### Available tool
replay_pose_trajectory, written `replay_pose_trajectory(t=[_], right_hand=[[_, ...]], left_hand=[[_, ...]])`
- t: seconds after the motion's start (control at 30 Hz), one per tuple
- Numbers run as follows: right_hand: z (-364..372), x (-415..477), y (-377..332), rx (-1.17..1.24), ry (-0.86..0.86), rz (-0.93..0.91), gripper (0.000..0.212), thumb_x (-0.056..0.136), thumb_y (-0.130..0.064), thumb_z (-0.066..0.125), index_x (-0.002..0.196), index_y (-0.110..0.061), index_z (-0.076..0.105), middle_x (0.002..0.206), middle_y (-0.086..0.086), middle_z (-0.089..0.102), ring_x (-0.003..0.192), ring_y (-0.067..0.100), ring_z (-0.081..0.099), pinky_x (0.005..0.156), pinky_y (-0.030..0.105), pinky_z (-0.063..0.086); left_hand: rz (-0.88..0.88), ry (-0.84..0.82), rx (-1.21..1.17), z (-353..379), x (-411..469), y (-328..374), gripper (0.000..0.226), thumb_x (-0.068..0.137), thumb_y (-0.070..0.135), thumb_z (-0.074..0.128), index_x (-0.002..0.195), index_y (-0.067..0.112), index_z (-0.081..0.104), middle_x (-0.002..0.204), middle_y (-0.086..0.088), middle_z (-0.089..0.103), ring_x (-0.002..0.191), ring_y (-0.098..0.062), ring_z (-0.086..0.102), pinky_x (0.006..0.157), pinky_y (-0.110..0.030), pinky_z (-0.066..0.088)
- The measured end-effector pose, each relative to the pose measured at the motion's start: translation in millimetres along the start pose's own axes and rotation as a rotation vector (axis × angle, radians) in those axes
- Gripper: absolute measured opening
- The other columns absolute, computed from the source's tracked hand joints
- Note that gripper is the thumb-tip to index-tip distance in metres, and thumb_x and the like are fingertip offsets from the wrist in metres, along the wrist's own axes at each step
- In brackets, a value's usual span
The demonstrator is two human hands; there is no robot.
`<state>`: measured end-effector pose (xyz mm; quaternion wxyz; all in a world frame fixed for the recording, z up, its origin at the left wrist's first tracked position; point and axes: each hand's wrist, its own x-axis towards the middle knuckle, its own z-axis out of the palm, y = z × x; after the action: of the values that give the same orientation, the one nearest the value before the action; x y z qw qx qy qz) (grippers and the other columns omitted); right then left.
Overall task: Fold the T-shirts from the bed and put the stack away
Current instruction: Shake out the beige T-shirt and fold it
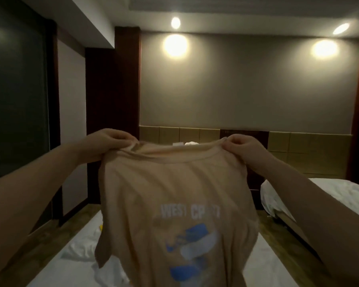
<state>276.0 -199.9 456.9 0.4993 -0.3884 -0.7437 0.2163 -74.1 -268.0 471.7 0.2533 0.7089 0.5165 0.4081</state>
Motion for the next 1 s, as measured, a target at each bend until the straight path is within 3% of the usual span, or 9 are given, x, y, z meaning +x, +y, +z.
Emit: replay_pose_trajectory(t=[0.13, 0.27, 0.4, 0.5, 0.6, 0.67, 0.77, 0.83, 1.0], right_hand=[[7.8, 3.1, -1.2, -0.118, 0.046, -0.046, 0.028, 0.085, -0.031, 0.065, 0.080, -0.004, 0.065, 0.075, 0.000, 0.057, 0.070, 0.009, 0.050, 0.065, 0.025, 0.039], [7.5, -2.0, -0.1, -0.235, -0.103, -0.015, 0.031, 0.091, -0.034, 0.055, 0.089, -0.004, 0.063, 0.080, 0.002, 0.057, 0.070, 0.010, 0.051, 0.062, 0.023, 0.041], [8.5, -9.6, 2.8, 0.141, -0.143, 0.109, 0.029, 0.093, -0.037, 0.049, 0.093, -0.014, 0.066, 0.088, 0.001, 0.064, 0.079, 0.010, 0.059, 0.067, 0.022, 0.046], [13.4, -11.7, 13.2, 0.247, -0.260, 0.306, 0.034, 0.094, -0.037, 0.049, 0.104, -0.009, 0.065, 0.090, 0.005, 0.066, 0.077, 0.012, 0.063, 0.065, 0.024, 0.049], [13.2, -12.9, 25.3, 0.352, -0.397, 0.348, 0.029, 0.095, -0.022, 0.049, 0.111, -0.001, 0.062, 0.090, 0.005, 0.067, 0.077, 0.011, 0.063, 0.066, 0.023, 0.054], [11.9, -9.2, 37.2, 0.278, -0.308, 0.289, 0.025, 0.094, -0.019, 0.052, 0.108, -0.002, 0.064, 0.093, 0.005, 0.065, 0.089, 0.016, 0.060, 0.078, 0.027, 0.050], [15.0, -1.8, 54.0, 0.179, -0.060, 0.173, 0.015, 0.089, -0.017, 0.059, 0.091, -0.007, 0.070, 0.083, 0.003, 0.063, 0.087, 0.016, 0.057, 0.075, 0.027, 0.044], [18.0, 2.4, 59.3, 0.200, -0.039, 0.152, 0.013, 0.088, -0.018, 0.060, 0.084, -0.011, 0.070, 0.080, 0.002, 0.063, 0.083, 0.014, 0.056, 0.076, 0.027, 0.044], [26.4, 19.1, 65.7, -0.065, -0.040, 0.086, 0.021, 0.096, -0.030, 0.047, 0.086, -0.021, 0.063, 0.092, 0.002, 0.062, 0.092, 0.019, 0.057, 0.085, 0.037, 0.046]], left_hand=[[-0.007, 0.082, 0.131, 8.7, -0.7, 2.6, 0.016, 0.089, 0.014, 0.057, 0.100, 0.012, 0.068, 0.100, -0.005, 0.064, 0.093, -0.016, 0.059, 0.072, -0.023, 0.045], [-0.001, 0.053, 0.214, 10.9, -3.1, -0.7, 0.016, 0.089, 0.015, 0.058, 0.099, 0.007, 0.068, 0.096, -0.008, 0.063, 0.090, -0.017, 0.059, 0.071, -0.023, 0.044], [0.089, 0.292, 0.007, 13.7, 1.2, -1.4, 0.016, 0.092, 0.020, 0.053, 0.098, 0.009, 0.064, 0.091, -0.003, 0.058, 0.083, -0.015, 0.054, 0.069, -0.025, 0.042], [0.105, 0.343, 0.104, 23.7, 7.6, -3.0, 0.017, 0.094, 0.026, 0.050, 0.098, 0.014, 0.062, 0.091, 0.001, 0.056, 0.083, -0.012, 0.051, 0.069, -0.024, 0.039], [0.118, 0.381, 0.181, 31.6, 16.1, -7.6, 0.018, 0.096, 0.027, 0.046, 0.097, 0.017, 0.061, 0.090, 0.003, 0.054, 0.082, -0.010, 0.049, 0.069, -0.022, 0.037], [0.108, 0.404, 0.196, 35.5, 21.7, -11.1, 0.018, 0.097, 0.027, 0.044, 0.096, 0.019, 0.060, 0.089, 0.005, 0.053, 0.082, -0.010, 0.048, 0.069, -0.024, 0.036], [0.094, 0.377, 0.200, 43.1, 30.7, -14.8, 0.020, 0.097, 0.026, 0.043, 0.098, 0.017, 0.060, 0.089, 0.004, 0.053, 0.083, -0.010, 0.048, 0.075, -0.030, 0.037], [0.113, 0.382, 0.151, 48.5, 35.7, -15.6, 0.019, 0.097, 0.026, 0.044, 0.096, 0.017, 0.060, 0.089, 0.003, 0.052, 0.083, -0.010, 0.048, 0.073, -0.028, 0.038], [0.127, 0.436, 0.044, 58.6, 49.2, -29.3, 0.020, 0.096, 0.024, 0.045, 0.097, 0.013, 0.061, 0.088, 0.003, 0.052, 0.082, -0.011, 0.048, 0.069, -0.027, 0.039]])
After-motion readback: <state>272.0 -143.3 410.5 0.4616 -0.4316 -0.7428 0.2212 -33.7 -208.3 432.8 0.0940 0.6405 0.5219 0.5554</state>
